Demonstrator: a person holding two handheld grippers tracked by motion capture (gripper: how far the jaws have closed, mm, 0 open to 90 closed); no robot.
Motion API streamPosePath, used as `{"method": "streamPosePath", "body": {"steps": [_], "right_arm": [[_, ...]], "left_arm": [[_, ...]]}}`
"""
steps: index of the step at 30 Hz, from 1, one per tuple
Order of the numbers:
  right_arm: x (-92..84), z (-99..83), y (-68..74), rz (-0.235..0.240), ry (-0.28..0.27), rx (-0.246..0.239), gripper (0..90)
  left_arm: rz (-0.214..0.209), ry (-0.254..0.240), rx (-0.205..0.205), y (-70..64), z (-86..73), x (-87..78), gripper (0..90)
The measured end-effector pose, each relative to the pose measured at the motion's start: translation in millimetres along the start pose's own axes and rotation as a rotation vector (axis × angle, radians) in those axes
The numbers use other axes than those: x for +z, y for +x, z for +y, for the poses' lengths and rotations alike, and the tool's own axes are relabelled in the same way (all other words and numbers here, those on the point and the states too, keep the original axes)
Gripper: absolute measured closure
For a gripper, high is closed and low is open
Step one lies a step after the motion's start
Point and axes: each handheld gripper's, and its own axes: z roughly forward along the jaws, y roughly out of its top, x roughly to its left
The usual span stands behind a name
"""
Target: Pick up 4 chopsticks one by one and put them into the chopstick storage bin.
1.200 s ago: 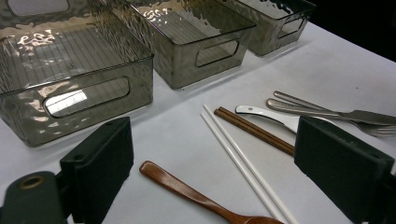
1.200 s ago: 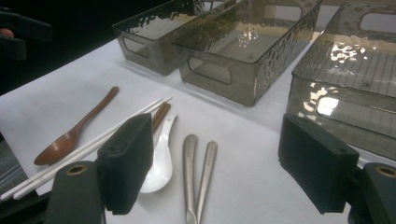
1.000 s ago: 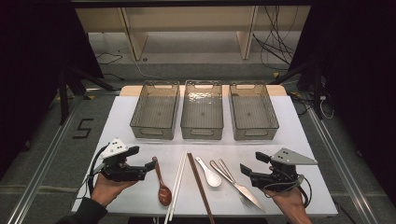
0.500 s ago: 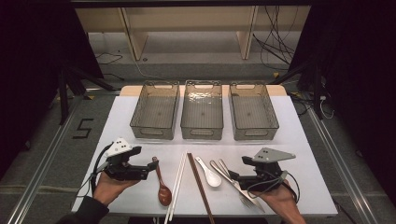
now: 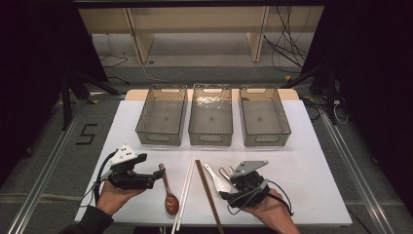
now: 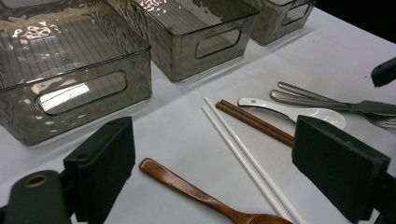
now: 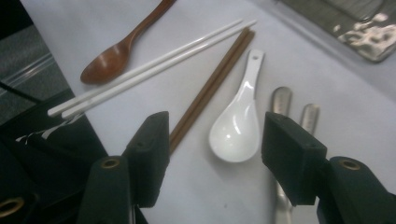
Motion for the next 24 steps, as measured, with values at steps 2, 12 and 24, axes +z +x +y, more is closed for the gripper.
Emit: {"method": "streamPosePath", "body": {"steps": [2,12,24], "right_arm": [[6.0,1.4,4.0,0.006,0.030,-0.006,45.9],[32.3,3.6,19.5,0.016,0.160,-0.038,48.3],[49.0,-1.0,27.8,0.013,0.237,-0.055,49.9]], "left_arm": [[0.000,0.000,0.002,-0.1,0.0,-0.7,12.7],[0.003,0.001,0.002,-1.6,-0.9,-2.1,12.7],[0.005,0.004,0.010,-2.2,-1.5,-3.7,12.7]]}}
